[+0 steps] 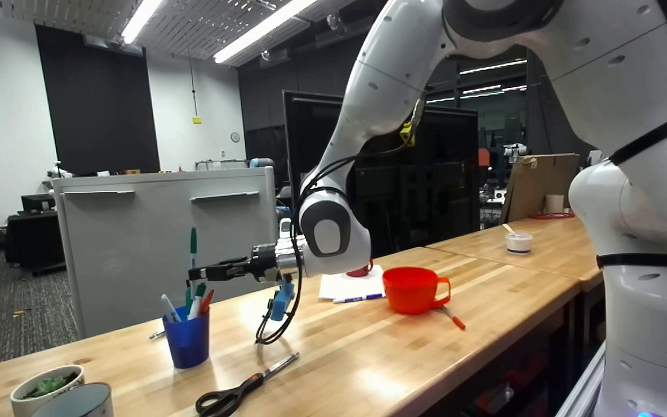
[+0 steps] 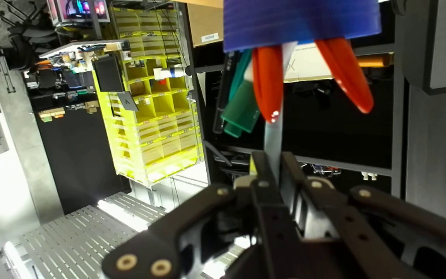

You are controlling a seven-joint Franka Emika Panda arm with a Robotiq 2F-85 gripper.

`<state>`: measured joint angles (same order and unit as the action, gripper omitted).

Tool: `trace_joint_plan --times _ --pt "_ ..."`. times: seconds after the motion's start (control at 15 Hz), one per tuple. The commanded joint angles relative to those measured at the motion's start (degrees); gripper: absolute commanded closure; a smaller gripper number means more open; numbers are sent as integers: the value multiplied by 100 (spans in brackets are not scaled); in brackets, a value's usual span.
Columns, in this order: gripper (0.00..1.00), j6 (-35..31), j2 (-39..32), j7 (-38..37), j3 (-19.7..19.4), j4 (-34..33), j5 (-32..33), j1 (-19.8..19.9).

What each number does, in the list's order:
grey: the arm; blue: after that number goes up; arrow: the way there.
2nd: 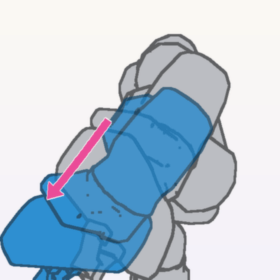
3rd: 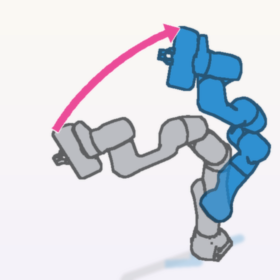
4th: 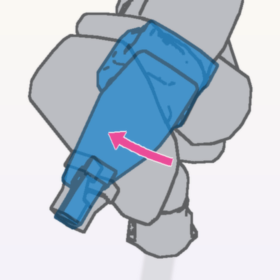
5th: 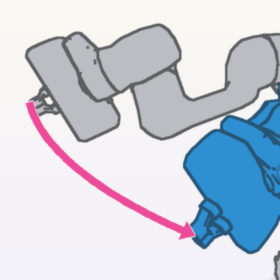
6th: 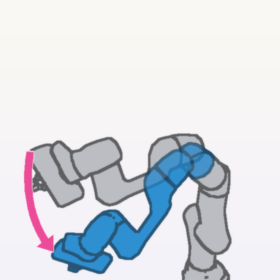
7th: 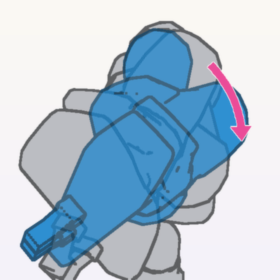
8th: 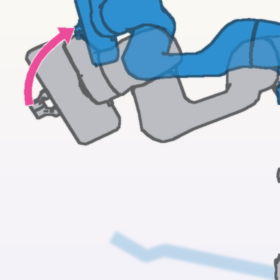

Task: Put the pen inside cup

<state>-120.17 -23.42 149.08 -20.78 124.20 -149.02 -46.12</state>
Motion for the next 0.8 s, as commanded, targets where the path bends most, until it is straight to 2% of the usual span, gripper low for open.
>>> trace_joint_plan --times 0.0,0.6,0.67,0.73 --pt "97 38 -141 0 160 -143 0 88" --pt "97 -24 -336 1 330 -316 0 79" --pt "64 -22 -342 1 307 -320 0 59" --pt "63 -20 -337 1 289 -325 0 50"
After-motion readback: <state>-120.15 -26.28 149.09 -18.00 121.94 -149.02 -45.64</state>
